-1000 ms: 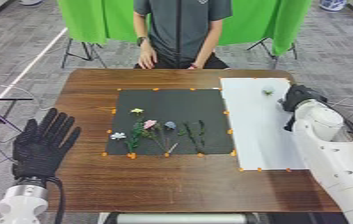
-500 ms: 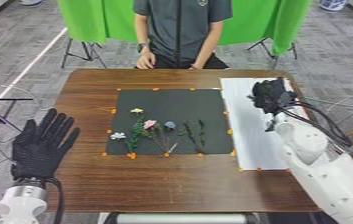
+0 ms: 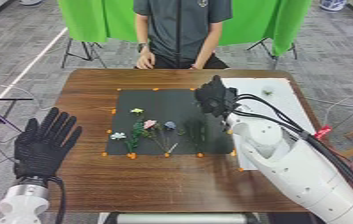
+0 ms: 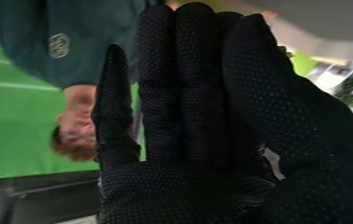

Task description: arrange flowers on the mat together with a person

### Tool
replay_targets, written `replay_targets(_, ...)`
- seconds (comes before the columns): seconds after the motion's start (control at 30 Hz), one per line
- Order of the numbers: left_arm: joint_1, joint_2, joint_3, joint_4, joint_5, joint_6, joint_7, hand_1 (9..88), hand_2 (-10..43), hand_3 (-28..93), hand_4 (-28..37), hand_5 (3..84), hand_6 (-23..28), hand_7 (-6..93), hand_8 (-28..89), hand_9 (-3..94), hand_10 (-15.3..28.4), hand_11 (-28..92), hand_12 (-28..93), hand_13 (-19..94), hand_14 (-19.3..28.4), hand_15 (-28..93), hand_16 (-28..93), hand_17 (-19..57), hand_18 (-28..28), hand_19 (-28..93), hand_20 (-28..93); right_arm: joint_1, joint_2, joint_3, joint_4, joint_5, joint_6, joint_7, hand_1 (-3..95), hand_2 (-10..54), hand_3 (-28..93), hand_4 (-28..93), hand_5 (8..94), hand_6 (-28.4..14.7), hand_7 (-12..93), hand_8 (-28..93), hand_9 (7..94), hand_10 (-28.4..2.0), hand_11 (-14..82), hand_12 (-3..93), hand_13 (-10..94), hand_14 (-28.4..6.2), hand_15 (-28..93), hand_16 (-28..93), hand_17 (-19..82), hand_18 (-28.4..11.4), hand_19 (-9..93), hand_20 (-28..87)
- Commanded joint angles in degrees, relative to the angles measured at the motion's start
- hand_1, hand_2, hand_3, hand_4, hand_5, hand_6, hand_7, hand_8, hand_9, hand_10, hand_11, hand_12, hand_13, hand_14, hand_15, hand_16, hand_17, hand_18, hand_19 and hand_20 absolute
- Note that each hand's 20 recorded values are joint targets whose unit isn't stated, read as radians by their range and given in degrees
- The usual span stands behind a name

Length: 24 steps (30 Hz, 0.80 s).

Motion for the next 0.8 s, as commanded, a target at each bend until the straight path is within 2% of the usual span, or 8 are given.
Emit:
replay_targets(0.03,0.7,-0.6,0.19,0.2,-0.66,0.01,-0.1,31.7,15.3,70,-28.3,44.9,7.6,7.9,-8,40.9,13.0,13,9,31,12.2,17,-3,-2.4,12.8,27,13,-0.3,-0.2,-1.2,0.3,-0.1,-1.7,0.5,56.3,-7.4,70,-28,68.2,2.8,43,-6,81.1,-8.2,9.1,38.1,64,-4.5,31,36,23,-17.9,65,14)
replay_targets(0.23,0.7,-0.64,-0.01,0.19,-1.38,-0.03,-0.25,31.7,15.3,70,-28.3,44.8,7.6,8.1,-8,40.9,13.0,13,9,31,12.3,17,-3,-2.4,12.8,27,13,-2.1,0.9,-1.1,-1.4,0.9,-0.6,2.6,56.1,-7.7,70,-28,68.3,2.7,43,-7,80.6,-8.2,9.2,38.1,63,-4.8,31,35,23,-18.0,65,14)
replay_targets(0.33,0.7,-0.6,-0.05,0.17,-2.08,-0.22,-0.01,31.7,15.3,70,-28.3,44.9,7.6,8.1,-8,40.9,13.0,13,9,31,12.5,18,-3,-2.4,12.7,27,13,-3.2,1.8,-1.3,-1.8,1.5,3.7,1.1,56.1,-7.7,70,-28,68.3,2.7,43,-7,80.5,-8.2,9.3,37.9,63,-4.9,31,35,23,-18.0,66,14)
replay_targets(0.4,0.4,-0.51,-0.08,-0.29,-1.7,2.07,-0.21,31.6,15.3,70,-28.3,44.8,7.6,8.1,-8,41.0,13.1,13,9,31,12.5,18,-3,-2.4,12.8,27,13,-4.1,2.3,-1.3,-2.5,1.2,5.4,0.8,56.5,-8.0,71,-28,68.1,2.6,42,-8,80.3,-8.2,9.3,37.8,63,-4.7,32,35,23,-18.0,66,13)
replay_targets(0.47,0.3,-0.48,-0.16,-0.01,-2.18,1.33,-0.07,31.6,15.3,70,-28.3,44.8,7.6,8.1,-8,40.9,13.1,13,9,31,12.5,18,-3,-2.5,12.8,27,13,-4.7,2.5,-1.2,-2.9,0.7,5.7,0.2,56.6,-8.5,71,-28,68.0,2.6,41,-8,80.2,-8.2,9.2,37.6,63,-4.6,32,35,23,-18.1,66,13)
replay_targets(0.53,0.3,-0.52,-0.26,0.34,-1.28,0.04,-0.48,31.6,15.3,70,-28.3,44.9,7.6,8.1,-9,40.8,13.0,13,9,31,12.5,18,-3,-2.5,12.8,27,13,-5.0,2.8,-1.5,-3.1,0.4,5.9,-0.1,56.7,-8.8,72,-28,67.6,2.6,41,-8,79.9,-8.2,9.0,37.3,63,-4.5,31,35,23,-18.1,66,13)
replay_targets(0.63,0.1,-0.41,-0.07,0.39,-1.56,-0.32,-0.41,31.6,15.3,70,-28.3,45.2,7.6,8.2,-9,41.0,12.9,13,9,31,12.6,18,-3,-2.5,12.8,28,13,-5.7,3.0,-1.2,-3.7,0.1,4.6,-0.5,56.7,-8.9,72,-28,67.1,2.5,41,-8,79.6,-8.1,9.0,37.2,63,-4.4,31,35,22,-18.1,66,13)
replay_targets(0.8,0.0,-0.38,-0.09,0.4,-1.97,0.12,-0.25,31.7,15.5,70,-28.3,46.3,7.6,8.0,-9,41.5,12.8,13,9,32,12.6,18,-3,-2.5,12.8,28,13,-6.2,3.1,-1.3,-4.0,-1.1,4.9,-0.5,56.3,-8.9,72,-28,66.0,2.4,38,-10,78.2,-8.4,7.5,35.0,62,-4.7,31,35,22,-18.3,66,12)
